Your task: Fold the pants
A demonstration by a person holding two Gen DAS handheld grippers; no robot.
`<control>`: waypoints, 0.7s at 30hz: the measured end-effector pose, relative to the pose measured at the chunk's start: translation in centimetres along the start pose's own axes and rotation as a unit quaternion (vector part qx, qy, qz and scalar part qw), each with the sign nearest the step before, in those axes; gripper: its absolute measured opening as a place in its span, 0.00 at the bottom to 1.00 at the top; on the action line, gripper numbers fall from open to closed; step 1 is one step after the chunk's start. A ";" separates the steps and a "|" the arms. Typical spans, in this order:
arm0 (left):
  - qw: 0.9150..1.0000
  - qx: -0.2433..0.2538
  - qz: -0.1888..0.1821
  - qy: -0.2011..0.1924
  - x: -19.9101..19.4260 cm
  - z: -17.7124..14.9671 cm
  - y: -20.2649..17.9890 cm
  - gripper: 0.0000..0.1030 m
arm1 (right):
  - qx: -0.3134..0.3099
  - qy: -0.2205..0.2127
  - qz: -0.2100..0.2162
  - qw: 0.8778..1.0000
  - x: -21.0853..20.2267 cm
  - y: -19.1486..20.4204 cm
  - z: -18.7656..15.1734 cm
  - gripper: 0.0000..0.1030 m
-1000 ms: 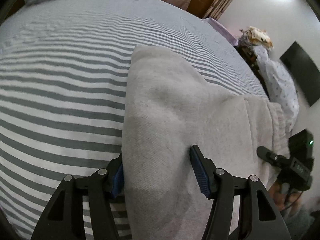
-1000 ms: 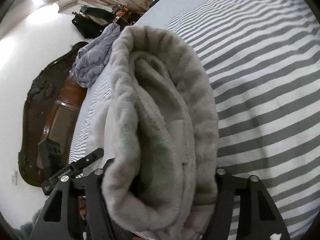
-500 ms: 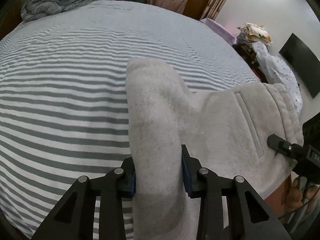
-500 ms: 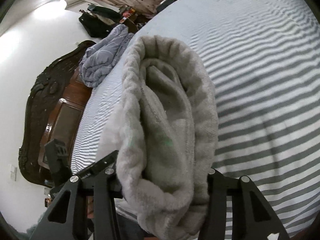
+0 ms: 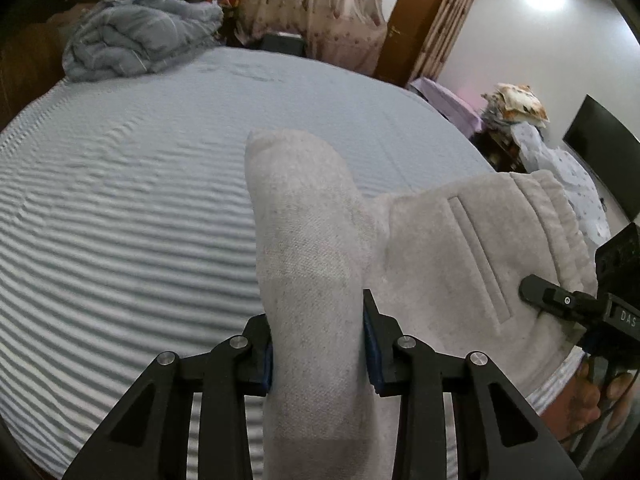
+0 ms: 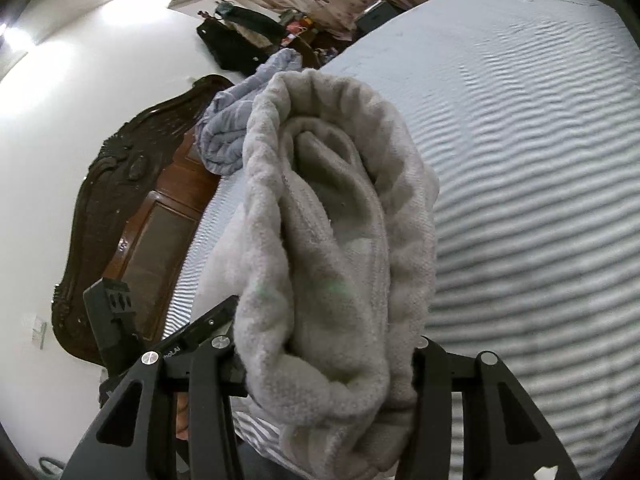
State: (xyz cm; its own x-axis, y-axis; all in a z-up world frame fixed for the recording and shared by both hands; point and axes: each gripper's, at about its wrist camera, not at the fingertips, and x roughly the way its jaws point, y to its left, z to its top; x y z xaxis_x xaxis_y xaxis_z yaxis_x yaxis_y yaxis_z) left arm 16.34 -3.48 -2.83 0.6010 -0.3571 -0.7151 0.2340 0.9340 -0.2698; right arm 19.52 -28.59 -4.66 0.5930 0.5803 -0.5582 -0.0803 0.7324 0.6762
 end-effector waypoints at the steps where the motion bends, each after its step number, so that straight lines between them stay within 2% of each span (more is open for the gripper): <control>1: 1.000 -0.003 0.002 -0.004 -0.1 0.6 0.6 0.34 | -0.001 0.000 0.003 1.000 0.4 0.2 0.4 0.41; 5: 1.000 -0.010 0.016 -0.010 0.8 3.2 3.3 0.34 | -0.005 0.007 0.015 1.000 4.0 1.1 2.8 0.41; 10: 0.999 -0.021 0.031 -0.002 2.7 4.0 6.3 0.34 | -0.004 0.027 0.012 1.000 8.1 0.8 4.1 0.41; 16: 0.999 -0.037 0.026 0.025 6.3 2.5 8.9 0.34 | -0.006 0.050 -0.013 0.999 11.2 -0.7 3.1 0.41; 18: 0.998 -0.036 0.036 0.037 7.5 1.6 9.3 0.35 | -0.007 0.056 -0.030 0.998 12.1 -1.4 2.6 0.42; 21: 0.997 -0.039 0.043 0.044 8.3 0.4 10.3 0.41 | -0.016 0.063 -0.061 0.996 12.5 -2.7 1.6 0.49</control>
State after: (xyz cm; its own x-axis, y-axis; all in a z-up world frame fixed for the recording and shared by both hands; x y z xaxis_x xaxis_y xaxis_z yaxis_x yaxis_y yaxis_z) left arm 24.03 3.16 -11.35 0.5461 -0.2770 -0.7906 0.1230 0.9600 -0.2515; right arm 28.46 -23.87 -12.69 0.4955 0.5242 -0.6926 -0.0393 0.8101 0.5850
